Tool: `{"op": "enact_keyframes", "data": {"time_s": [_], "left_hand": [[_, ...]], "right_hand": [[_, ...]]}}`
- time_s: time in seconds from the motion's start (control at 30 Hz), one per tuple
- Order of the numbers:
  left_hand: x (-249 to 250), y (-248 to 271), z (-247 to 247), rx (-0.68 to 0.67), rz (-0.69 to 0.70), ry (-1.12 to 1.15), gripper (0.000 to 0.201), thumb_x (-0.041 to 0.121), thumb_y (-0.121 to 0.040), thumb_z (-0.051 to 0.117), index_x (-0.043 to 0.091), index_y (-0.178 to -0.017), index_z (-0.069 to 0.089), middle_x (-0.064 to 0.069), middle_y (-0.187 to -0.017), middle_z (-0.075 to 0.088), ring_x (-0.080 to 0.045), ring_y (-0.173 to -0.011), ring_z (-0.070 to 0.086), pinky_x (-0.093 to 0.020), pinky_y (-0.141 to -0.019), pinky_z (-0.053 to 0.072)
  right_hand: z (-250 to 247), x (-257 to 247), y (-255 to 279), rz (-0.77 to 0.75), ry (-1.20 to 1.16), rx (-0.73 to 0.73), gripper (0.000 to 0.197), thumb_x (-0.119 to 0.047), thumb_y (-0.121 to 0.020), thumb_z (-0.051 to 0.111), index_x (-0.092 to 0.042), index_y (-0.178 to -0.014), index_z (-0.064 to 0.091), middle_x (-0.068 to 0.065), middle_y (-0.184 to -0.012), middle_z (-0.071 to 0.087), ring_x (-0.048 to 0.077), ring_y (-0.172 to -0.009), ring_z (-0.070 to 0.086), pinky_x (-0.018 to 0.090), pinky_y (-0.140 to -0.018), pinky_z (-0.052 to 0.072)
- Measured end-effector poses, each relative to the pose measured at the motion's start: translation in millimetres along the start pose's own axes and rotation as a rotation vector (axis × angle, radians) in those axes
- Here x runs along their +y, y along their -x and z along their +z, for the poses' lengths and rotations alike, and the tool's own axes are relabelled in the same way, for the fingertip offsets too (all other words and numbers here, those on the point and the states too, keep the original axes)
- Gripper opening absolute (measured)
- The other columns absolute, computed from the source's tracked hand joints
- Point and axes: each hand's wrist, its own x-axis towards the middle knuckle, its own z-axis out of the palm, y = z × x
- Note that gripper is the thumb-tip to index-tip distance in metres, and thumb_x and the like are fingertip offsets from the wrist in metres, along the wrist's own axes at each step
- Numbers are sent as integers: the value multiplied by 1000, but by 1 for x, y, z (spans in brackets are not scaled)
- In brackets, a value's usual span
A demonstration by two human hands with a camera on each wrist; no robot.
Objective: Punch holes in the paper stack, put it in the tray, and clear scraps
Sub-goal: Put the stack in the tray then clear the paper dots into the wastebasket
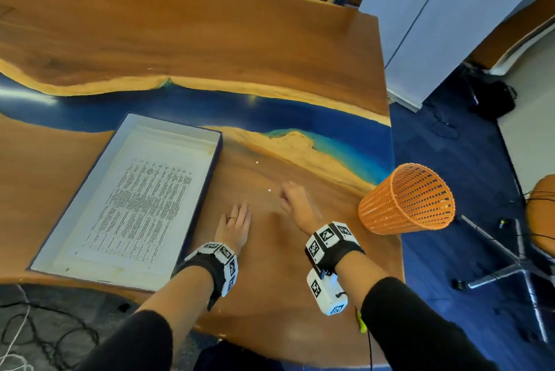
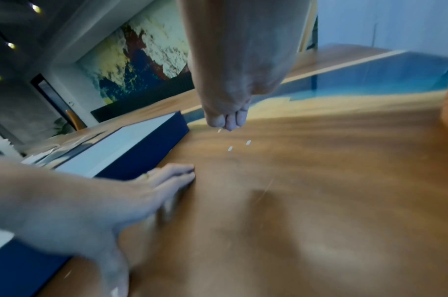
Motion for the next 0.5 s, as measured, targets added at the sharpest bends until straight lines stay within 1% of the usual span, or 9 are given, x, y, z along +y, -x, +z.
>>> {"op": "enact_keyframes", "data": {"time_s": [0.03, 0.07, 0.17, 0.23, 0.27, 0.33, 0.37, 0.43, 0.5], "left_hand": [[6, -3, -1, -5, 13, -8, 85, 18, -94, 54, 1, -151, -7, -15, -159, -13, -29, -148, -3, -43, -118, 19], [13, -7, -5, -9, 34, -20, 93, 23, -90, 60, 2, -151, -7, -15, -159, -13, -30, -148, -3, -43, -117, 19], [34, -17, -13, -28, 102, -74, 113, 37, -78, 73, 3, -151, -6, -14, -159, -12, -30, -148, 0, -43, -116, 21], [49, -20, -20, -18, 145, -118, 114, 40, -77, 74, 3, -151, -6, -13, -159, -12, -29, -148, 1, -43, -115, 22], [55, -22, -20, -19, 159, -136, 112, 40, -79, 72, 3, -151, -6, -14, -159, -12, -30, -148, 1, -43, -115, 22], [66, -23, -22, -16, 165, -142, 96, 31, -89, 62, 2, -151, -5, -15, -159, -12, -30, -148, 0, -43, -116, 23], [70, -23, -22, -6, 162, -145, 92, 27, -91, 60, 1, -151, -4, -16, -159, -11, -31, -148, 1, -43, -115, 24], [74, -23, -21, -9, 148, -164, 99, 28, -87, 65, 0, -150, -5, -19, -158, -12, -33, -147, 0, -43, -115, 25], [75, -23, -20, -33, 136, -181, 109, 34, -82, 71, -2, -150, -8, -21, -157, -14, -34, -147, 0, -43, -115, 26]], "right_hand": [[-13, 6, 3, 0, -11, 48, 13, 5, -86, 48, 8, -96, 57, 22, -101, 58, 33, -92, 56, 24, -68, 31], [-28, 14, 8, 10, -9, 95, 11, 3, -86, 50, 5, -94, 57, 19, -99, 59, 32, -90, 56, 25, -69, 32], [-70, 39, 23, 43, -12, 225, 6, -3, -87, 54, -2, -91, 59, 15, -96, 62, 25, -87, 56, 32, -74, 43], [-101, 56, 36, 54, -36, 351, 7, -4, -87, 55, -2, -90, 61, 13, -91, 63, 23, -84, 57, 31, -75, 44], [-114, 65, 43, 60, -49, 417, 7, -3, -87, 55, -2, -90, 62, 11, -89, 63, 20, -82, 56, 27, -74, 43], [-140, 82, 61, 86, -37, 509, 8, -2, -86, 55, -3, -90, 62, 6, -86, 61, 14, -79, 54, 18, -71, 40], [-151, 91, 71, 107, -27, 546, 9, 0, -86, 56, -4, -89, 63, 6, -86, 62, 14, -78, 54, 18, -71, 40], [-166, 113, 86, 168, -9, 601, 10, 2, -82, 57, -3, -85, 65, 10, -83, 66, 19, -77, 58, 26, -72, 45], [-173, 132, 98, 232, 4, 611, 10, 4, -78, 58, -2, -80, 67, 15, -77, 68, 24, -72, 61, 37, -72, 51]]}}
